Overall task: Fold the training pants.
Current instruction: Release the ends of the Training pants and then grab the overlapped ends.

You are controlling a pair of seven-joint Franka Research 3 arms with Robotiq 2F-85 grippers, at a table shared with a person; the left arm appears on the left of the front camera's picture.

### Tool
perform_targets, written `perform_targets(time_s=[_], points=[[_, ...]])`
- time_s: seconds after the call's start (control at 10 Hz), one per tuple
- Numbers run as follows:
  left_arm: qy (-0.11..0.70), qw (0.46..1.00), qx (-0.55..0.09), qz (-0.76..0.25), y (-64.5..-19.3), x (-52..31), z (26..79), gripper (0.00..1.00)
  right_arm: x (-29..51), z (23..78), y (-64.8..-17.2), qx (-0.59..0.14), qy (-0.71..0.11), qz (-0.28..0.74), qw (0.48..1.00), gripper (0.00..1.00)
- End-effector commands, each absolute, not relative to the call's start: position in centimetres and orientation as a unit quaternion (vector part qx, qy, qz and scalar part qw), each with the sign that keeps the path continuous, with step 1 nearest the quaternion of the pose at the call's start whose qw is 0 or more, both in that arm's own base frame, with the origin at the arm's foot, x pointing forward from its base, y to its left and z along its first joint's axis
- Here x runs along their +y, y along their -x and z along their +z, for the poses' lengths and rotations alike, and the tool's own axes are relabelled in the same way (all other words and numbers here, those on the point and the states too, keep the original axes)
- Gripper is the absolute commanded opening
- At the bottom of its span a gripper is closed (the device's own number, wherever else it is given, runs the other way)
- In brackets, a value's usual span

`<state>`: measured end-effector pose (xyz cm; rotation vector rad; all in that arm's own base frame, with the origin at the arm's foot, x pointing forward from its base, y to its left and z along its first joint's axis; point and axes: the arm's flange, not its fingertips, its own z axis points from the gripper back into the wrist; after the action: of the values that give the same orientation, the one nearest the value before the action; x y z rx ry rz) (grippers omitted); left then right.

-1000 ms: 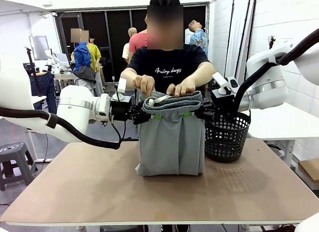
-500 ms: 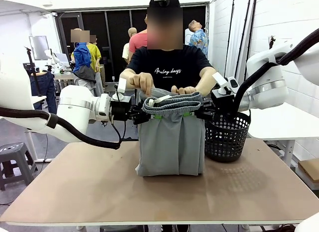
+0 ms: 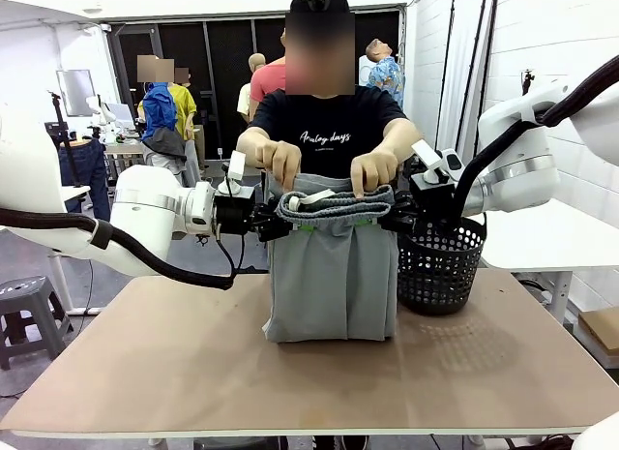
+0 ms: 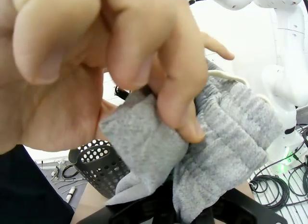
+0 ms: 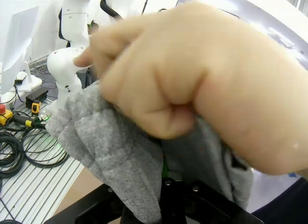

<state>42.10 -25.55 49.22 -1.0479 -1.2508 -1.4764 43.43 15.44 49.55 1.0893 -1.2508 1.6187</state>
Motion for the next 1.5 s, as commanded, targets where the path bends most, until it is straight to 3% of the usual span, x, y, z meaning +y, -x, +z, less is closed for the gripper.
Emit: perform_targets(time_s=[0.0, 1.4], points=[[0.419, 0.454, -0.512, -0.597, -42.06, -25.61, 49.56, 0.0, 15.51, 49.55, -43.35, -0.498, -0.43, 0.641, 0.396, 0.0], [0.419, 0.454, -0.512, -0.597, -42.06, -25.61, 49.56, 0.0, 15.51, 49.55, -43.35, -0.498, -0.43, 0.641, 0.396, 0.0]])
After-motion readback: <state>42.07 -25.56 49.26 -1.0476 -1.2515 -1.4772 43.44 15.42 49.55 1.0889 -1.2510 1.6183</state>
